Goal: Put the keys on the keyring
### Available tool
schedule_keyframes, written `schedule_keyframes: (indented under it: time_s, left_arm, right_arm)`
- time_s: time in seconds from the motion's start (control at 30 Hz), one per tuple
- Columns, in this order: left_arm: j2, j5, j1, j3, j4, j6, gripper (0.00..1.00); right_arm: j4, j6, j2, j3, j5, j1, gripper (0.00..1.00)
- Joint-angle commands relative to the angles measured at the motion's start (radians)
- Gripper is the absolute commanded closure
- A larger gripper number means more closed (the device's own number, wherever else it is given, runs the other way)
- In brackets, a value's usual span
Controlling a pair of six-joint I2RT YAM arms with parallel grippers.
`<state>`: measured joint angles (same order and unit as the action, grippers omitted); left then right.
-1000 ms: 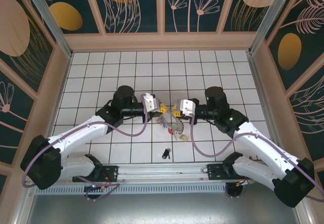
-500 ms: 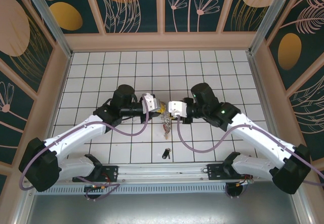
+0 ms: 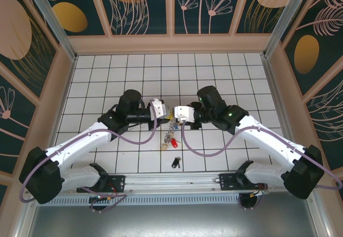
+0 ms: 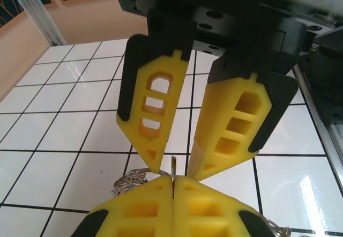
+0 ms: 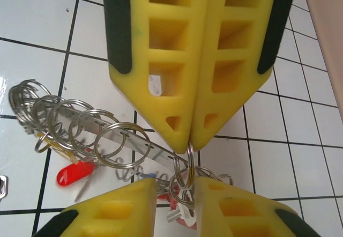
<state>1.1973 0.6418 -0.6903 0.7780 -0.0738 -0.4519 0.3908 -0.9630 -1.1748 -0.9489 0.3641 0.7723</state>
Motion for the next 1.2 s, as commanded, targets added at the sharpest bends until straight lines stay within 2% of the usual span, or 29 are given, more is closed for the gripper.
schedule_keyframes:
  time_s: [0.0,0.27,0.3,0.37,0.5,0.53,0.6,0.7,0.8,1.17]
  left_arm:
    - [-0.024,0.023,0.001,0.017,-0.07,0.009,1.0]
    - [-0.019,0.039,0.002,0.023,-0.081,0.028,1.0]
    - [-0.018,0.038,0.002,0.023,-0.084,0.032,1.0]
    - [-0.019,0.034,0.002,0.023,-0.086,0.036,1.0]
    - [-0.031,0.049,0.001,0.02,-0.103,0.05,1.0]
    - [-0.041,0.072,0.002,0.013,-0.103,0.046,0.95]
    - [-0.082,0.096,0.002,-0.019,-0.093,0.029,0.75]
    - [-0.161,0.053,0.003,-0.099,-0.1,0.032,0.66]
    - [-0.197,0.004,0.002,-0.143,-0.119,0.045,0.65]
    - [-0.115,0.011,0.002,-0.084,-0.182,0.085,0.65]
  right_arm:
    - [-0.04,0.008,-0.01,-0.035,0.04,0.005,0.77]
    - [-0.081,0.048,0.003,-0.028,0.064,0.007,0.78]
    - [-0.08,0.049,0.003,-0.028,0.067,0.007,0.82]
    - [-0.058,0.033,0.003,-0.035,0.071,0.007,0.99]
    - [-0.055,0.034,0.012,-0.022,0.074,0.0,1.0]
    - [-0.069,0.044,0.024,-0.008,0.086,-0.004,1.0]
    - [-0.121,0.077,0.056,0.026,0.114,-0.018,1.0]
    - [-0.224,0.148,0.112,0.086,0.157,-0.044,1.0]
    - [-0.343,0.208,0.167,0.157,0.218,-0.066,1.0]
    - [-0.72,0.414,0.184,0.292,0.392,-0.085,1.0]
